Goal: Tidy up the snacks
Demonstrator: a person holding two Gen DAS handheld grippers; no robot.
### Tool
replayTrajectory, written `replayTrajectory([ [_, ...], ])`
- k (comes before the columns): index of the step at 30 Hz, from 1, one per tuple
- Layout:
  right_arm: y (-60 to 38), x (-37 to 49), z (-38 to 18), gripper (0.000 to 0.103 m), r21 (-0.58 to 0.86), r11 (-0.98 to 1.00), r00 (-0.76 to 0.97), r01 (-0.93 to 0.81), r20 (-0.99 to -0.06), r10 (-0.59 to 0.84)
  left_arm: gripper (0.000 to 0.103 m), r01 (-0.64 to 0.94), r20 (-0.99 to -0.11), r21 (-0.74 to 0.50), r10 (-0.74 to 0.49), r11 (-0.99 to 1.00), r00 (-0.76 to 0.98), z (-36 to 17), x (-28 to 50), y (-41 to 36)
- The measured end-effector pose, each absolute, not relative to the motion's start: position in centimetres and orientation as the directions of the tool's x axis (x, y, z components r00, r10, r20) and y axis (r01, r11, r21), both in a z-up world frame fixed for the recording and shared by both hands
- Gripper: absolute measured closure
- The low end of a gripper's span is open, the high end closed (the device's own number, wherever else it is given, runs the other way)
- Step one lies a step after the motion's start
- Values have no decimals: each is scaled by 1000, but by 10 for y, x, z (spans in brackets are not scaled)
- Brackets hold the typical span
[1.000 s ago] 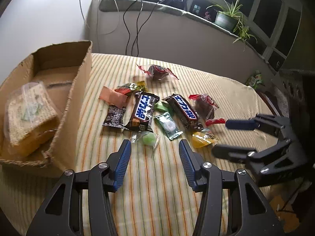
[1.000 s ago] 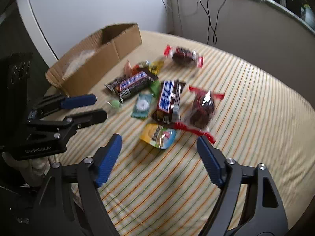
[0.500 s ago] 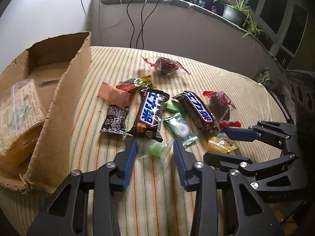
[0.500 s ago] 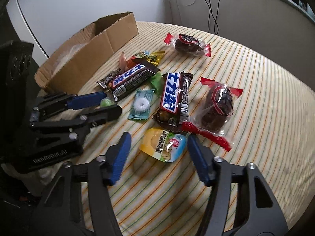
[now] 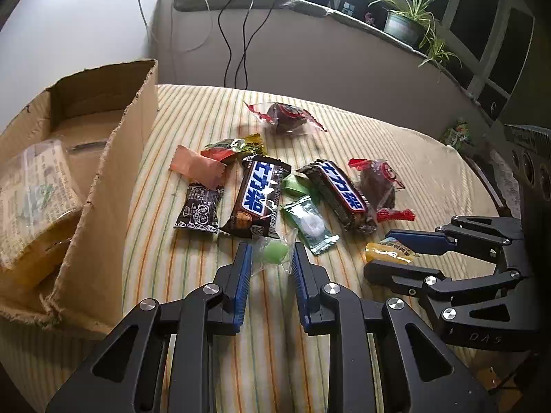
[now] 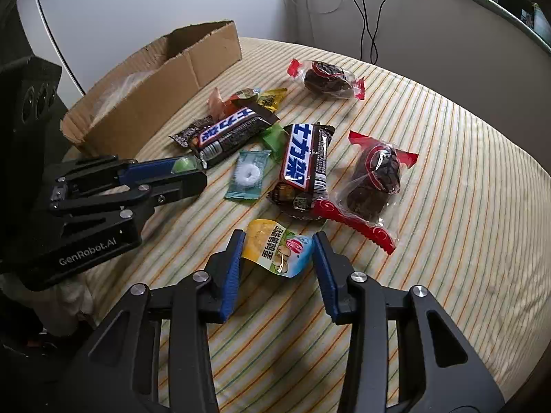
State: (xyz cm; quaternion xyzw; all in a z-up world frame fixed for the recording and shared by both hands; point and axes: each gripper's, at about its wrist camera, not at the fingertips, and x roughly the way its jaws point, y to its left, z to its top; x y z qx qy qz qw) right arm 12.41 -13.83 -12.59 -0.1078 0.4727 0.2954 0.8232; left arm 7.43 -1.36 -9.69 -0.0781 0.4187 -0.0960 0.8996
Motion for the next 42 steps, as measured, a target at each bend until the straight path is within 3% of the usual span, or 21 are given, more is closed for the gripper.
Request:
replayTrajectory([
  [18, -126, 107, -80, 62, 97, 780, 433, -618, -786, 441, 81, 95, -659, -240, -234, 966, 715, -54, 52, 13],
  [42, -3, 153, -41, 62, 27, 665, 440, -746, -730, 523, 81, -76, -635, -193, -66, 978, 769, -35, 61, 113],
])
